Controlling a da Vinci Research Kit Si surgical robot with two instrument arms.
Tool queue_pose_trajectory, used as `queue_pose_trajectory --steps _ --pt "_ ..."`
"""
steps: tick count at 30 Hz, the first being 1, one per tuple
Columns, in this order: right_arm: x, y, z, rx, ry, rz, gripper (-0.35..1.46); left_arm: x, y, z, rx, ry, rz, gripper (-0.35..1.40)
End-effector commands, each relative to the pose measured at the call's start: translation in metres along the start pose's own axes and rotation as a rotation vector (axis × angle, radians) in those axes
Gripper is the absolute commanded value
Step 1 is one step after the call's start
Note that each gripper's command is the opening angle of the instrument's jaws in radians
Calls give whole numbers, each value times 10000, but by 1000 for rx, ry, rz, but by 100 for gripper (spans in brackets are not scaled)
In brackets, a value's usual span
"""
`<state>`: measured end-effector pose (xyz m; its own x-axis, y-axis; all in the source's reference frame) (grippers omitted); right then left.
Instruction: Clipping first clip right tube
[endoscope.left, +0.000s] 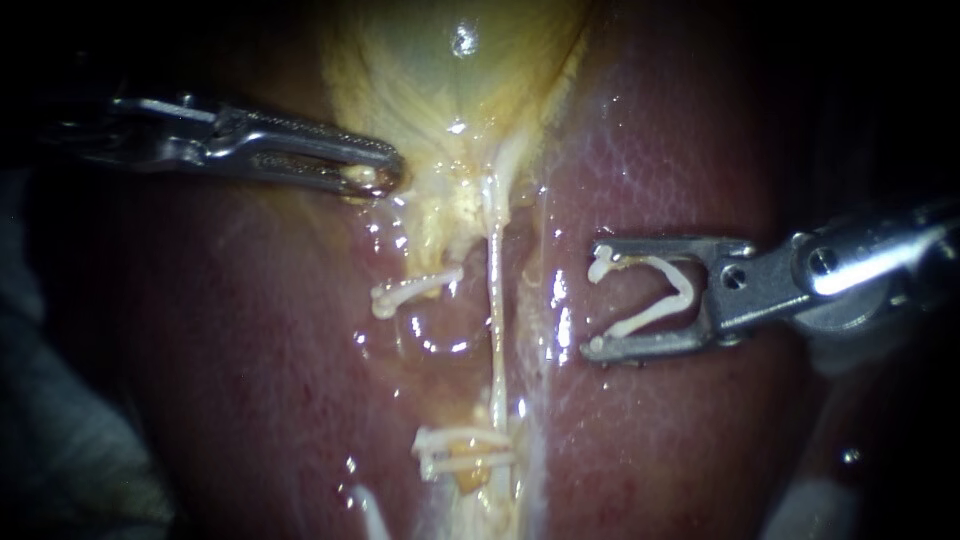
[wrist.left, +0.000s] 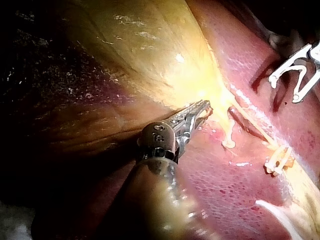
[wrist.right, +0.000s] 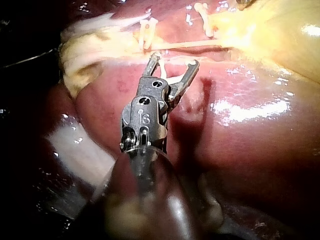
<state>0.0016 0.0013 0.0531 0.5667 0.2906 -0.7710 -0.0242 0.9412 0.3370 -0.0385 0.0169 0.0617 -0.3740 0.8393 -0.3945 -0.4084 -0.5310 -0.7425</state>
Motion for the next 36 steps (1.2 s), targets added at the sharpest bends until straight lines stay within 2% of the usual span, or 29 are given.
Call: queue_pose_trajectory --steps 1,5,12,14,18,25,30,36 --pt "0 0 0 0 0 0 50 0 0 -1 0 0 0 -35" --pt "0 0 -1 0 0 0 50 4 2 -16 -10 -5 -2 -35" --pt "0 0 0 3 1 0 50 26 13 -71 25 14 -18 -35" --pt "2 0 1 19 4 2 50 31 17 -79 28 15 -22 -35" --pt "5 0 10 91 14 19 48 32 20 -76 32 14 -30 -35" --pt "2 -4 37 107 31 158 49 30 20 -74 34 15 -29 -35" --pt "-9 -3 61 112 39 250 50 30 21 -72 35 16 -29 -35" --pt "-25 -2 94 128 37 285 50 30 21 -71 38 17 -29 -35"
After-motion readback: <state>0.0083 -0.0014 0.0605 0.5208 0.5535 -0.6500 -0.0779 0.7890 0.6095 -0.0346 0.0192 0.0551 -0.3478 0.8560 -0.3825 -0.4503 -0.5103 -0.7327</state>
